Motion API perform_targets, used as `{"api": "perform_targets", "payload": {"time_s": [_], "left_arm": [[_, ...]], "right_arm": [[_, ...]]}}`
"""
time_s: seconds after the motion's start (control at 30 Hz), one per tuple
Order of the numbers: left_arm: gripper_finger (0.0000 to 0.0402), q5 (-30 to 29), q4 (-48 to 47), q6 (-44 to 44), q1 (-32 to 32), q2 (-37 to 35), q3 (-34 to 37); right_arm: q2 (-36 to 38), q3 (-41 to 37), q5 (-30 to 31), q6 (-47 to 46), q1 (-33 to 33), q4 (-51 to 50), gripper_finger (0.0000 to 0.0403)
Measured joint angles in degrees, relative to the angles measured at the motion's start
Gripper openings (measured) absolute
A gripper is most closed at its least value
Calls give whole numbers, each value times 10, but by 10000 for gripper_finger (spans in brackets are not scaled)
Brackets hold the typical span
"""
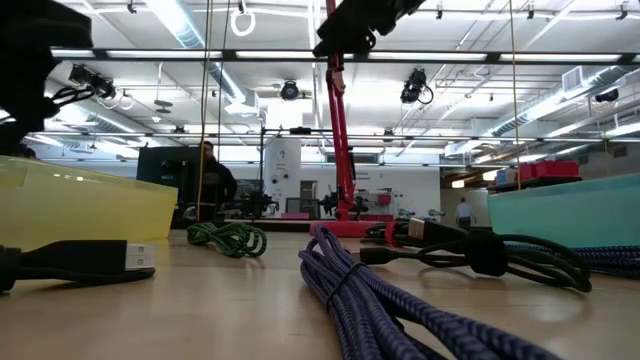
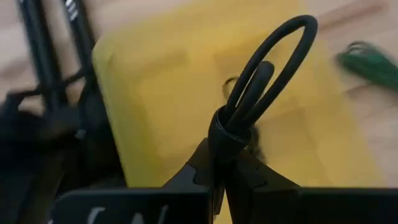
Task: Pick & Place USB Port
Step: Put the black USB cable into the yellow transparent bin, then put the green USB cable into the blue transparent bin
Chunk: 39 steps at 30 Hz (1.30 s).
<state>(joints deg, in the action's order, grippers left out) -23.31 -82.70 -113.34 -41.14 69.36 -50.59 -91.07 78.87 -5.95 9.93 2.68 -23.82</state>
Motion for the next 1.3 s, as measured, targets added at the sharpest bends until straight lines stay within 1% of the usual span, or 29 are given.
{"api": "perform_targets", "payload": {"time_s": [0.17, 0.27, 0.4, 0.53, 0.63, 0.77, 1.07, 1.13, 1.23, 1.3], "left_arm": [[14, 19, 33, -1, 1, 0, 0], [14, 42, 34, -2, 1, 0, 0], [14, 52, 41, -12, 1, 0, 10], [15, 53, 103, 4, 7, 0, 38], [20, 50, 147, 32, 13, 0, 58], [45, 50, 154, 55, 25, 0, 70], [130, 49, 150, 98, 47, 0, 70], [144, 34, 150, 116, 50, 0, 70], [159, -6, 152, 145, 50, 0, 70], [164, -34, 168, 189, 50, 0, 70]], "right_arm": [[0, 0, 58, -5, 14, -25, 247], [0, 0, 87, -5, 18, -42, 247], [0, 0, 127, -16, 21, -73, 247], [0, 0, 163, -20, 21, -107, 247], [0, 0, 176, -20, 21, -121, 247], [0, 0, 175, -20, 21, -124, 247], [0, 0, 175, -32, 21, -133, 247], [0, 0, 175, -37, 21, -135, 247], [0, -8, 175, -47, 21, -129, 247], [0, -19, 175, -61, 21, -131, 247]]}}
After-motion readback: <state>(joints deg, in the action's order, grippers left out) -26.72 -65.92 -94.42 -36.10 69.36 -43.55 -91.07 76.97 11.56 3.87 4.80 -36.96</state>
